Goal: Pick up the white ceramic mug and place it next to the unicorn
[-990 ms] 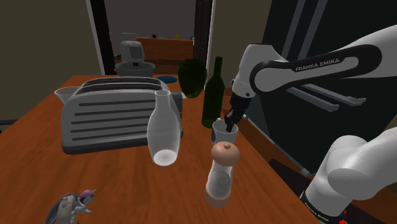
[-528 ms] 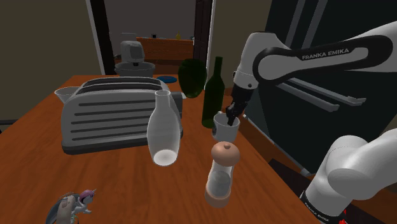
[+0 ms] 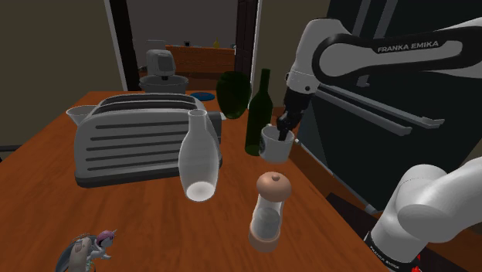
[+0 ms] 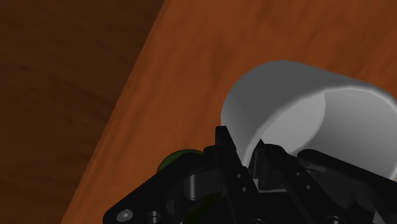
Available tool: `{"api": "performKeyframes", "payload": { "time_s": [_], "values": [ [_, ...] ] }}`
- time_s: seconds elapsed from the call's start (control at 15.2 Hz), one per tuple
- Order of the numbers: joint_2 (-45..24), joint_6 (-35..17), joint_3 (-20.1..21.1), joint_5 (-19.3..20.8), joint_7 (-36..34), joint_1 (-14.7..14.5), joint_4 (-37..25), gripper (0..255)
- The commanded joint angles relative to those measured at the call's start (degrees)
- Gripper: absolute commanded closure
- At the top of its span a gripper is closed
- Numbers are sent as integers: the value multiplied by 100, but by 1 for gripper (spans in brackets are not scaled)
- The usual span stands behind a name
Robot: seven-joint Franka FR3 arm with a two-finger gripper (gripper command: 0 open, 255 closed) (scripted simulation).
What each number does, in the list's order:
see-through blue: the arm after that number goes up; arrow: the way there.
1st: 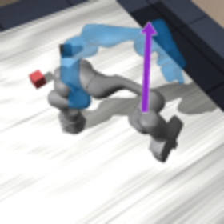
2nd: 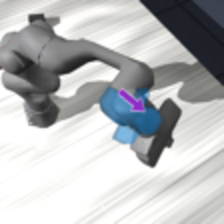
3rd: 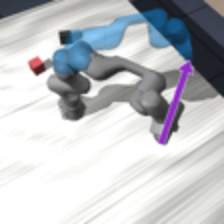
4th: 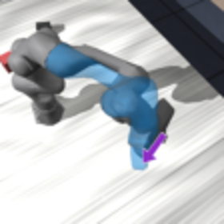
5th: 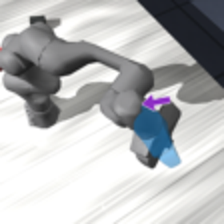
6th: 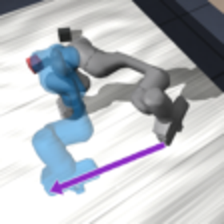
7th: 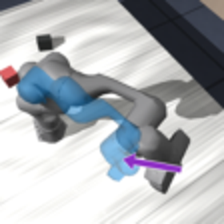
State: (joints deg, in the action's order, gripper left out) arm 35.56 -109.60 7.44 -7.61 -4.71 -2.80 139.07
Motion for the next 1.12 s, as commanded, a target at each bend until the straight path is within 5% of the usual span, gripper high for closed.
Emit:
{"api": "performKeyframes", "payload": {
  "time_s": [0.0, 0.86, 1.06],
  "values": [
    [-5, 150, -10, 12, -10, 5, -154, 255],
    [-107, 1120, -66, 77, -72, 33, -1226, 255],
    [-154, 1092, 284, -69, -491, -97, -1289, 255]
  ]
}}
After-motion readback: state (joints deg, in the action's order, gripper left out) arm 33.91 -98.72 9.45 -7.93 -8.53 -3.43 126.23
